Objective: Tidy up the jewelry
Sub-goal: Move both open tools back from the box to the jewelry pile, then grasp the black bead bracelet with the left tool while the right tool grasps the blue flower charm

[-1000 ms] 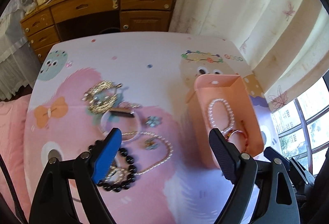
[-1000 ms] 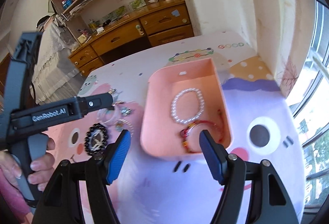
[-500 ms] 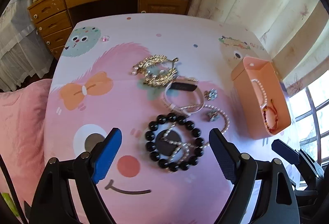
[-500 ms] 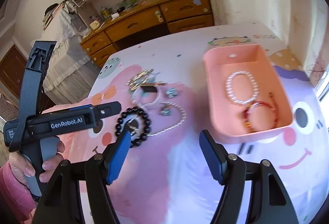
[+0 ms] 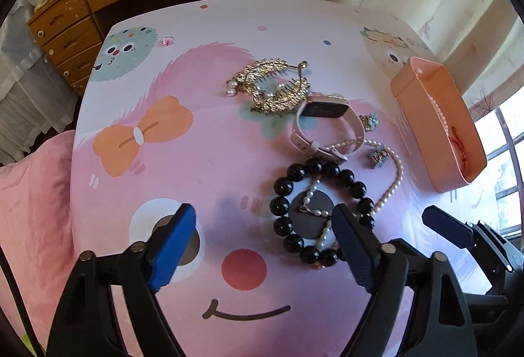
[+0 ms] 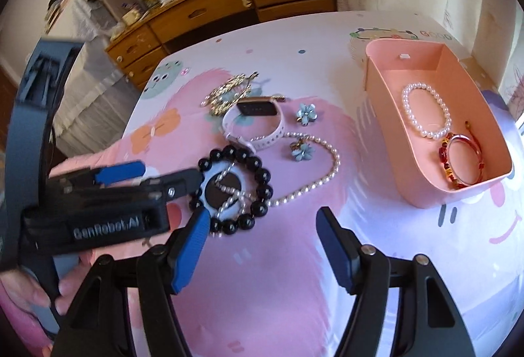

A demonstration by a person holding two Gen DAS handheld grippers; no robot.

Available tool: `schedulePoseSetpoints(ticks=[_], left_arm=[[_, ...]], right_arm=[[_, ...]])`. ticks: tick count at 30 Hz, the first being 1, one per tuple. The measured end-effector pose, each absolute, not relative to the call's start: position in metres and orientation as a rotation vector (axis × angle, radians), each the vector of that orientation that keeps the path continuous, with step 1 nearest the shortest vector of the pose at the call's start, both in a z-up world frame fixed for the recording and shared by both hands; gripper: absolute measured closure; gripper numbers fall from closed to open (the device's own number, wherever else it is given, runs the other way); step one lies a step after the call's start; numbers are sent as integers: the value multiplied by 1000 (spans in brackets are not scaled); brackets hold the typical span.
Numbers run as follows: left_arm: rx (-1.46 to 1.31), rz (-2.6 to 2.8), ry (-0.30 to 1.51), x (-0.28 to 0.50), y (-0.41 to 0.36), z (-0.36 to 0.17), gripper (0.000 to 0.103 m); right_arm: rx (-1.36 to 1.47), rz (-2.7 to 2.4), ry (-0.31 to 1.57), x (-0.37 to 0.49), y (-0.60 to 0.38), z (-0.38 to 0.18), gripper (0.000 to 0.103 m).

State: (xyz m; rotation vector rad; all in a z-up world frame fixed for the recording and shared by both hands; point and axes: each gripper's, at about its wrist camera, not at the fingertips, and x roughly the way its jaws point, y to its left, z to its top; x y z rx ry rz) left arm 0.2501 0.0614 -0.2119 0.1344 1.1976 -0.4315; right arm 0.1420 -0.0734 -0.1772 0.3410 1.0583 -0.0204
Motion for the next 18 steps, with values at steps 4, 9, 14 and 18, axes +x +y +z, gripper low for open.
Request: schedulePoseSetpoints(ticks=[4, 9, 14, 18], left_arm=[[114, -423, 1202, 253, 66, -220, 31], [138, -448, 1182, 248, 65, -225, 41], [103, -444, 1177, 247, 66, -229, 42], [105, -445, 1166, 245, 64, -232, 45]], right_arm=[[377, -55, 1038, 151, -83, -186, 45], [310, -87, 998, 161, -89, -191, 51], [228, -58, 967, 173, -84, -197, 60], [112, -66, 931, 180, -72, -197, 62]])
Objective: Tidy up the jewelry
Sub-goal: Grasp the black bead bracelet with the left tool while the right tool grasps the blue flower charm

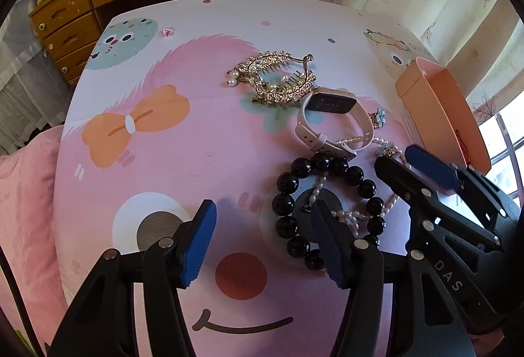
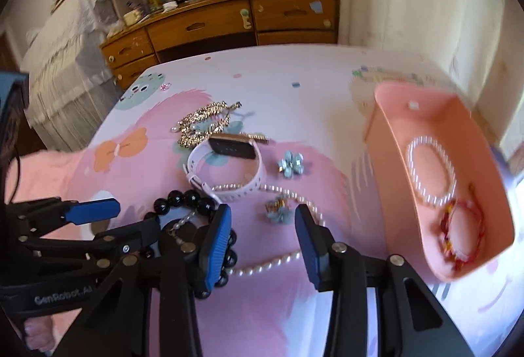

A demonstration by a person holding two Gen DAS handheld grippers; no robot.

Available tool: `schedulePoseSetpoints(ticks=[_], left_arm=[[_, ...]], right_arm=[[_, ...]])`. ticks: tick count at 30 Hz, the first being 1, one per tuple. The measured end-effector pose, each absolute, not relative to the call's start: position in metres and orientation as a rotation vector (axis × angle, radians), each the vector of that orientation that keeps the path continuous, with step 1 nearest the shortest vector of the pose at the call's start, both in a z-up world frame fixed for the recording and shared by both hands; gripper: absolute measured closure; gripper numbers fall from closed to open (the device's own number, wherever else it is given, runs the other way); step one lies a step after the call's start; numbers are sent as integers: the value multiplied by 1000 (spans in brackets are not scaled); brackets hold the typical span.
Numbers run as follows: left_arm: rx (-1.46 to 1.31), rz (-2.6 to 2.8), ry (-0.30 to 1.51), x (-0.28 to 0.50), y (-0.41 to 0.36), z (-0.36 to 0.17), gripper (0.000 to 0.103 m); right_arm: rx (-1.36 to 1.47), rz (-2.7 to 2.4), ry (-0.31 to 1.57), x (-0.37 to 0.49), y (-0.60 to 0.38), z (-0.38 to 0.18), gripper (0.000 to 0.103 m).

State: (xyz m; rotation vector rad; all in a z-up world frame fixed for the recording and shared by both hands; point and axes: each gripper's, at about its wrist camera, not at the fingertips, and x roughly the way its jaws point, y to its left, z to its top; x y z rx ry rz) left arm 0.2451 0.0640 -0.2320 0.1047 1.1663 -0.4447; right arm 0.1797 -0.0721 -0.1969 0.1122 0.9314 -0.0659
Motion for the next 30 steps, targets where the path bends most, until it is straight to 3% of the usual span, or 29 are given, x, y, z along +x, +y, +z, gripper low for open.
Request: schedulePoseSetpoints(ticks=[5, 10, 15, 18, 22, 30], left_arm=[[125, -442, 1152, 245, 62, -235, 58], [156, -466, 1136, 242, 60, -236, 60], [177, -516, 1115, 237, 55, -235, 79], [182, -529, 1107, 235, 53, -235, 85], [143, -551, 1110, 238, 57, -235, 90], [162, -536, 1074, 237, 68, -230, 90]], right_arm=[[-3, -63, 901, 186, -62, -198, 62], [-71, -54, 917, 188, -61, -206, 63], [-66, -56, 938, 189, -66, -212, 68], [-37, -55, 946, 190, -68, -214, 76], [-11, -69, 947, 191, -68, -215, 82], [-40, -85, 926, 190, -60, -211, 82]])
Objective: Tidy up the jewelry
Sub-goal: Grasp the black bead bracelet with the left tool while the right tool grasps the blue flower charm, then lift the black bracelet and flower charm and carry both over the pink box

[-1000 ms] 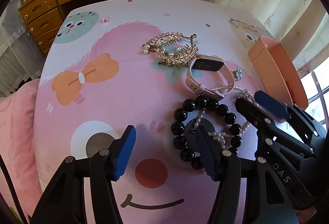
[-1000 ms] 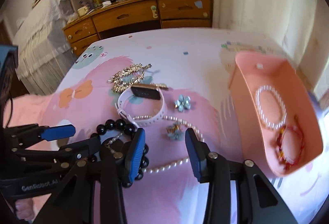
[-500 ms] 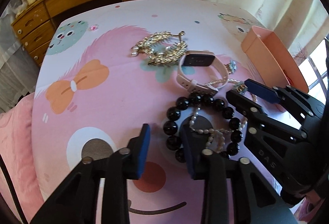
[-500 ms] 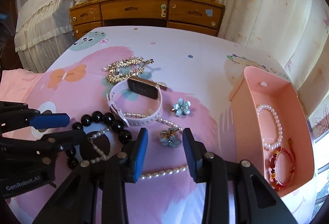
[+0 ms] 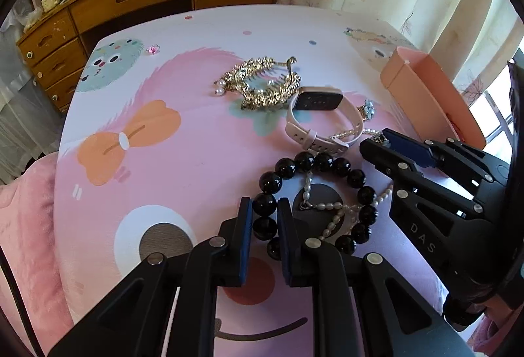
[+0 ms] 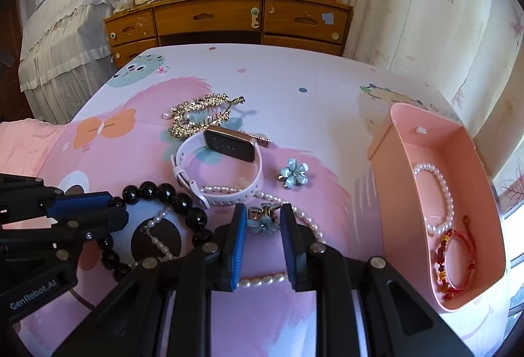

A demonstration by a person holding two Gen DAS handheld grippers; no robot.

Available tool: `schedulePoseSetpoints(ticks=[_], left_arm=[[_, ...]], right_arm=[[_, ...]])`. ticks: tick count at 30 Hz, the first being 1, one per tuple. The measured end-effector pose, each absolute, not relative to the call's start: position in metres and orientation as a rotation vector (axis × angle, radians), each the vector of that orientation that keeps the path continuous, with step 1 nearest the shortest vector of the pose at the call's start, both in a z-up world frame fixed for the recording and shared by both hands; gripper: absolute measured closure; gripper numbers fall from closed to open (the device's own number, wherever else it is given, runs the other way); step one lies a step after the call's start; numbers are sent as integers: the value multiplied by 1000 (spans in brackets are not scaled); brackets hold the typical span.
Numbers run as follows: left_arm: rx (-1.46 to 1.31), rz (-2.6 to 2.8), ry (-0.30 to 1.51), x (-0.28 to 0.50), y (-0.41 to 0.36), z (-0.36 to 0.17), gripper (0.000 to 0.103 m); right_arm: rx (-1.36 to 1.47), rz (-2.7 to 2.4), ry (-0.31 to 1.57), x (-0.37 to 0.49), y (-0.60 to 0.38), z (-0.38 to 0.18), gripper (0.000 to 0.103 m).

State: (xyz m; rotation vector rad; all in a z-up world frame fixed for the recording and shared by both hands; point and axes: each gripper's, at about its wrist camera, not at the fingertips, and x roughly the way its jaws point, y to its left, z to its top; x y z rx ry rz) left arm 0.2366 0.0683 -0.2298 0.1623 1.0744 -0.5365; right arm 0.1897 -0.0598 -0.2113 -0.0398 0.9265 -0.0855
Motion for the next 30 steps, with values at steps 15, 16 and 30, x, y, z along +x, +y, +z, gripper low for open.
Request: schedulePoseSetpoints(ticks=[15, 16, 30], left_arm=[[113, -674, 972, 210, 93, -185, 90], [121, -691, 962, 206, 93, -182, 90], [97, -754, 914, 177, 92, -142, 90]], right_arm=[[-37, -186, 844, 164, -39, -181, 82], [-37, -199, 841, 161, -37, -180, 82], [76, -231, 811, 138, -48, -170, 82]])
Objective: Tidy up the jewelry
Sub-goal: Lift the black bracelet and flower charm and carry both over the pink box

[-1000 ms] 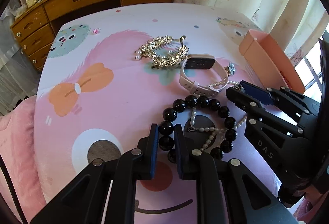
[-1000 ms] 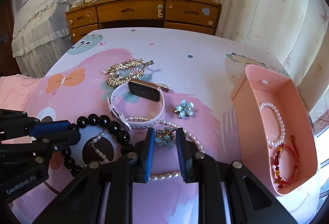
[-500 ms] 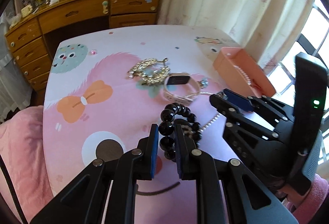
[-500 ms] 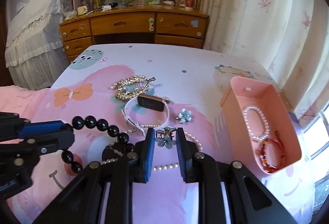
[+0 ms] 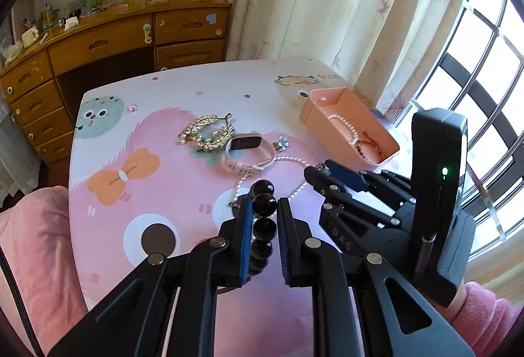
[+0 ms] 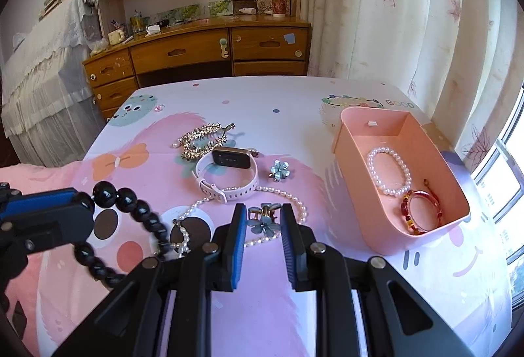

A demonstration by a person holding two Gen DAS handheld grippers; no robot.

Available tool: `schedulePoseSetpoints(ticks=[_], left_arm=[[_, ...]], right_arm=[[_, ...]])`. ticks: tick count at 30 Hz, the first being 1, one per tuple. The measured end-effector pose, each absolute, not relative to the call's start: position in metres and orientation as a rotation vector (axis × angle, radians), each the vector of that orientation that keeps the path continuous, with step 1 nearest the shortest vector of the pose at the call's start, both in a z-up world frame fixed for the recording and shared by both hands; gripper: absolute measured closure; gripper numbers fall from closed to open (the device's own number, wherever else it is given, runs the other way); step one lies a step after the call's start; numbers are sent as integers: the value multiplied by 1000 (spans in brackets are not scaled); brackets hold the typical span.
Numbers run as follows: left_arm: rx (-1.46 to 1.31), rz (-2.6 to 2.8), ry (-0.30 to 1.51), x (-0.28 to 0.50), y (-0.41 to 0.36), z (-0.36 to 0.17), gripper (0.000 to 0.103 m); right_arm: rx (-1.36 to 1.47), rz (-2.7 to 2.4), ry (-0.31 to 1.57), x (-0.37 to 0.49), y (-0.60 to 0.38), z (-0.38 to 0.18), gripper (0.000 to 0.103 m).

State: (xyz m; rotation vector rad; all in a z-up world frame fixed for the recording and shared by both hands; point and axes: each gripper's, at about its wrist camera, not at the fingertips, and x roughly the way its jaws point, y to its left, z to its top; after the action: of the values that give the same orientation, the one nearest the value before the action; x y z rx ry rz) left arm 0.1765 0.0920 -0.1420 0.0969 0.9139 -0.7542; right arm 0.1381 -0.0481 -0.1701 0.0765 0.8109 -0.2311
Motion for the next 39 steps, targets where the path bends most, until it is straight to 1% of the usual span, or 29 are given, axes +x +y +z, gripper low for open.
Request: schedulePoseSetpoints(ticks=[9, 16, 25, 39], left_arm=[[101, -724, 894, 171, 66, -111, 90], [127, -708, 878, 163, 23, -93, 90], [110, -685, 863, 160, -32, -79, 90], [122, -674, 791, 175, -112, -70, 90]], right_arm=[[107, -153, 782, 121, -69, -151, 82], [114, -101, 776, 108, -99, -135, 82], [215, -53, 783, 94, -149, -123, 82], [203, -42, 790, 85, -222, -126, 82]])
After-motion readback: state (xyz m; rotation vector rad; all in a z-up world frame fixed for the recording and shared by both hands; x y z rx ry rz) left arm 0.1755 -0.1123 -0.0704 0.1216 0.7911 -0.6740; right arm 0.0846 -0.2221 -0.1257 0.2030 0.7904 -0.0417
